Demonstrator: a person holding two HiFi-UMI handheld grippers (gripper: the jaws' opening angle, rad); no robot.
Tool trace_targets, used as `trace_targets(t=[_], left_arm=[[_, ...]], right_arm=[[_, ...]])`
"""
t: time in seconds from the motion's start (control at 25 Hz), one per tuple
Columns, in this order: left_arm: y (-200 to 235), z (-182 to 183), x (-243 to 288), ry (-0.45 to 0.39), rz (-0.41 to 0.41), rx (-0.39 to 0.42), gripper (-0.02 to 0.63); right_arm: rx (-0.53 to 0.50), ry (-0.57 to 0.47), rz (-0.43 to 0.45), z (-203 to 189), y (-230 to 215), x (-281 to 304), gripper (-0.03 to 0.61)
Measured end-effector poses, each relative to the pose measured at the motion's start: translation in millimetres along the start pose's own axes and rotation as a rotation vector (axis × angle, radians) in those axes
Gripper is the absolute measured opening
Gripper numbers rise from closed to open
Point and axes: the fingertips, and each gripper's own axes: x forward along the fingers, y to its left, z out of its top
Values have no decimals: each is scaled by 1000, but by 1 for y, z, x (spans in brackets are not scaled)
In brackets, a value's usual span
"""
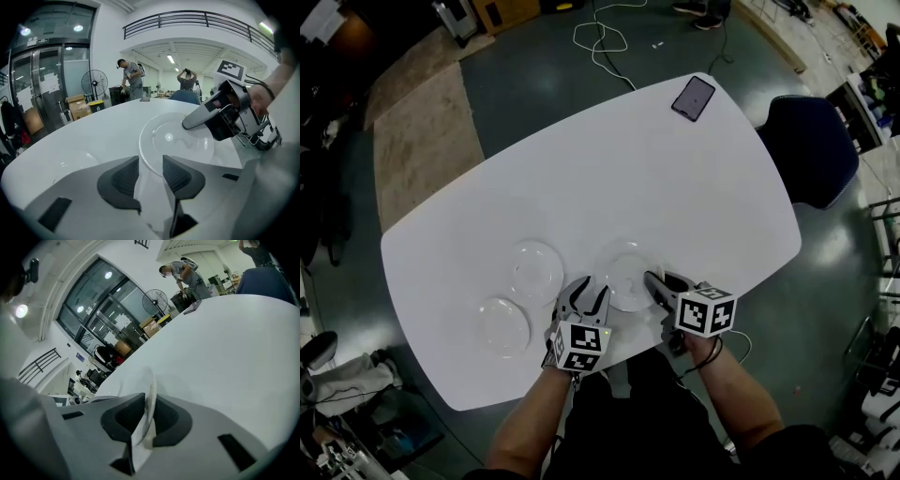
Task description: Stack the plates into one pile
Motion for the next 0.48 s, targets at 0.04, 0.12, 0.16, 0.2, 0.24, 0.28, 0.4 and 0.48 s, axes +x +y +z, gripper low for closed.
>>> trace_targets(t=[0.04, 0.12, 0.16, 0.2, 0.24, 0.28, 0.4, 0.48], left_arm=[[1, 0, -1, -2, 1, -3, 173], [5, 2, -3, -9, 3, -10, 173], [6, 2, -4, -13, 4, -11, 173], [7, 3, -7, -18, 6, -12, 173], [8, 4, -9, -24, 8, -11, 173], [9, 5, -12, -30, 10, -11, 173], [14, 5, -19, -46, 24, -16, 173], [18, 6, -26, -52, 35, -22, 173]], right_arm=[[2, -3, 5, 1, 2, 0, 55], [5, -9, 11, 3, 5, 1, 48], [3, -11, 14, 4, 8, 2, 46], [2, -13, 16, 4, 10, 2, 44], [1, -15, 18, 4, 12, 1, 44], [2, -16, 21, 4, 14, 1, 43], [12, -23, 33, 4, 22, 2, 40], [21, -29, 41, 5, 28, 1, 37]])
